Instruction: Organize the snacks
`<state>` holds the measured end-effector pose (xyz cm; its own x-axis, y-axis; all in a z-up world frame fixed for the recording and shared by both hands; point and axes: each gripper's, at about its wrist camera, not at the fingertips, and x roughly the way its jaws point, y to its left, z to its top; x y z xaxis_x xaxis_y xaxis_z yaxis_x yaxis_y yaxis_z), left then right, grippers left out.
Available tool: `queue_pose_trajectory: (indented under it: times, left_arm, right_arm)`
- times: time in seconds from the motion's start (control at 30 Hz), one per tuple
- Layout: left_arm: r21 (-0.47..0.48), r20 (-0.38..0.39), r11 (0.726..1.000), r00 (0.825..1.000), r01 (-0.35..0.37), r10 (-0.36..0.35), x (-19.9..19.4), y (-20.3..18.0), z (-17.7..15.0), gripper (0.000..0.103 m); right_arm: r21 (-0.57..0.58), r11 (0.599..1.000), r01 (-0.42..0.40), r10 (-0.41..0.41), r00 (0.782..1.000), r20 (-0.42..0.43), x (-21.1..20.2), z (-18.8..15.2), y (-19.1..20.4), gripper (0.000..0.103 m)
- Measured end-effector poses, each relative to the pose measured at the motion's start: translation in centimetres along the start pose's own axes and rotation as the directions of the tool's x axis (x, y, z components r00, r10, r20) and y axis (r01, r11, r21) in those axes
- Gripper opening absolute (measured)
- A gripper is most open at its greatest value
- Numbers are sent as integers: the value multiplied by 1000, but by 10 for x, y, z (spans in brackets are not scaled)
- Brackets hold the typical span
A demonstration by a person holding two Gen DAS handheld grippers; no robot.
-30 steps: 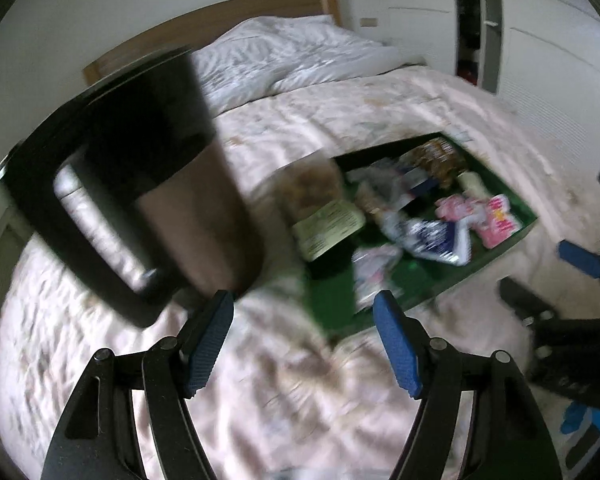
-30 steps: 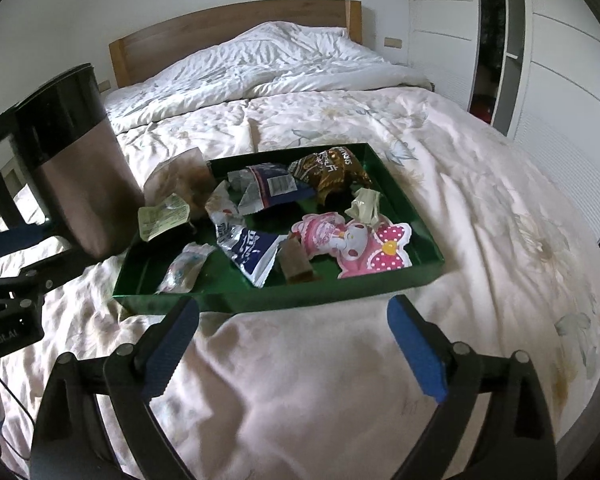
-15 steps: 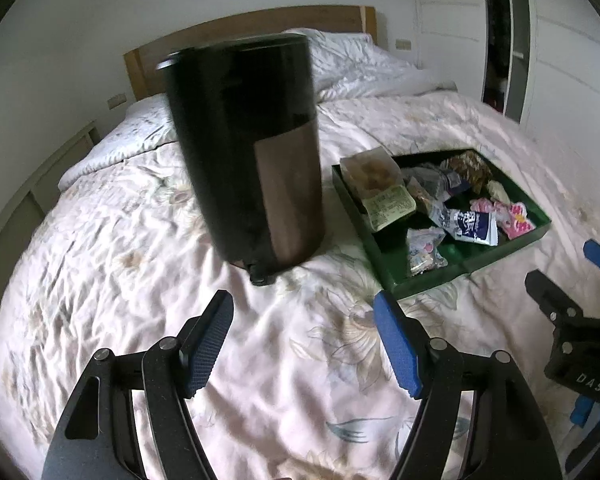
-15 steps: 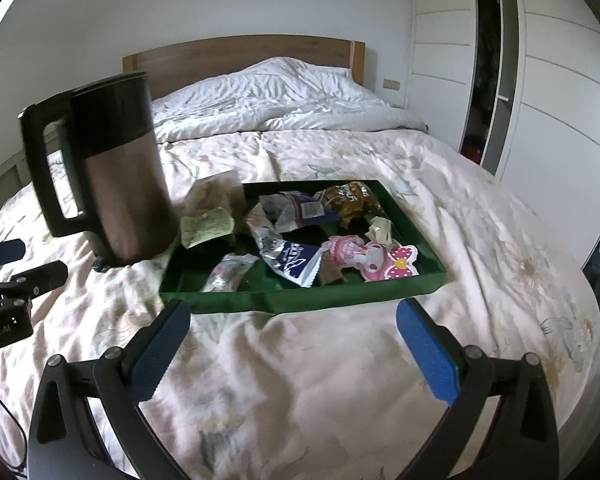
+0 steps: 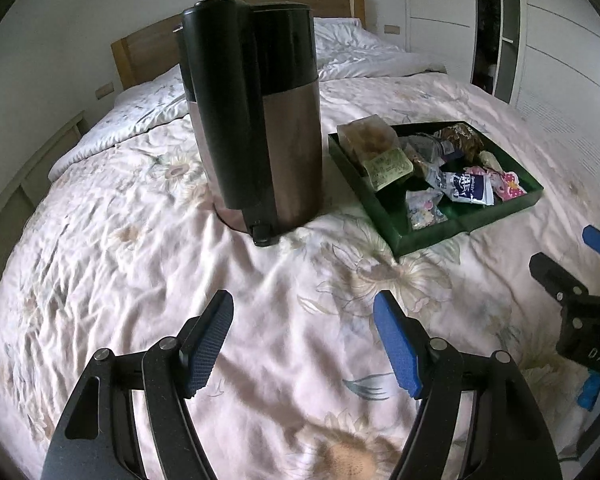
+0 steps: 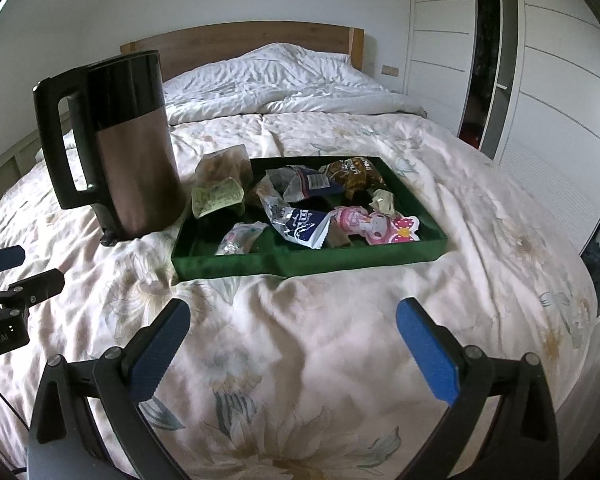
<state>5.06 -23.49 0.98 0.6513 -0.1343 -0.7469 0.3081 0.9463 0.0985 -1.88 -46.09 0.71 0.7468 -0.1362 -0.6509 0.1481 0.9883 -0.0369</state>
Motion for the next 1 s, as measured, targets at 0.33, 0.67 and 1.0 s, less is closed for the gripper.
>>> queue_pose_trajectory:
  times: [0.33, 0.67, 1.0]
  left_arm:
    - [19, -33, 1000, 999, 6, -5, 10, 3, -3, 67]
    - [37, -46, 999, 999, 17, -15, 13, 0, -3, 67]
    - [60, -63, 997, 997, 41, -37, 16, -4, -5, 67]
  right_arm:
    - [-10, 1000, -1, 1, 1000, -11, 2, 1, 0, 103]
    - [-17, 1000, -14, 14, 999, -31, 9, -1, 1, 103]
    - [-16, 1000, -14, 13, 999, -35, 10, -1, 0, 103]
